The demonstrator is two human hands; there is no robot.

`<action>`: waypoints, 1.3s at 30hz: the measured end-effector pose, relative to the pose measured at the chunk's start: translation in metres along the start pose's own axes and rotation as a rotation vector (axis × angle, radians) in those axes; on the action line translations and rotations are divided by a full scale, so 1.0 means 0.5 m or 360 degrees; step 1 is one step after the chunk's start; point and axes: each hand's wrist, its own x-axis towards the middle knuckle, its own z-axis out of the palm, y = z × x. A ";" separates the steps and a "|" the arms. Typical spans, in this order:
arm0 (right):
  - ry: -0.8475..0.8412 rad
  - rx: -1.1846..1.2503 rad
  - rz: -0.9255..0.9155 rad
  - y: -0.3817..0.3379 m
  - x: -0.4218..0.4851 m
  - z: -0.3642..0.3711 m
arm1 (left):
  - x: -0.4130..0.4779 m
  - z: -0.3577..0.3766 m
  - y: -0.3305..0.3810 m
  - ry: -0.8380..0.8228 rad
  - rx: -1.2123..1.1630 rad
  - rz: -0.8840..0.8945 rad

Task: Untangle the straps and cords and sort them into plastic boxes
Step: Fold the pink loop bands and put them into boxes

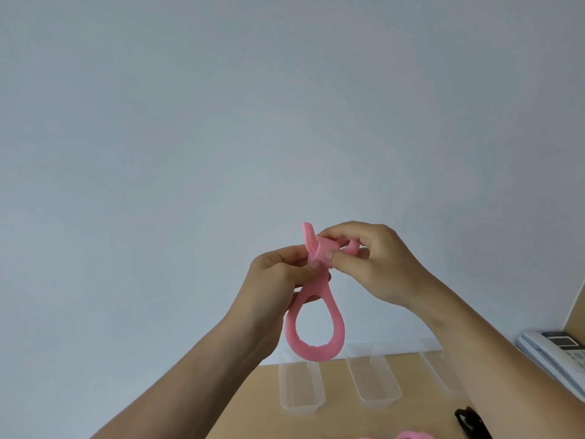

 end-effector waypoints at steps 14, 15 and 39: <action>0.0422 -0.0329 -0.0485 -0.001 -0.017 0.038 | 0.014 -0.025 -0.007 -0.0301 -0.0079 -0.0195; 0.0468 -0.0328 -0.0528 0.000 -0.019 0.043 | 0.016 -0.027 -0.008 -0.0316 -0.0084 -0.0216; -0.0212 -0.0315 0.0155 -0.011 0.035 0.172 | 0.027 -0.183 -0.077 -0.0327 -0.0226 -0.0455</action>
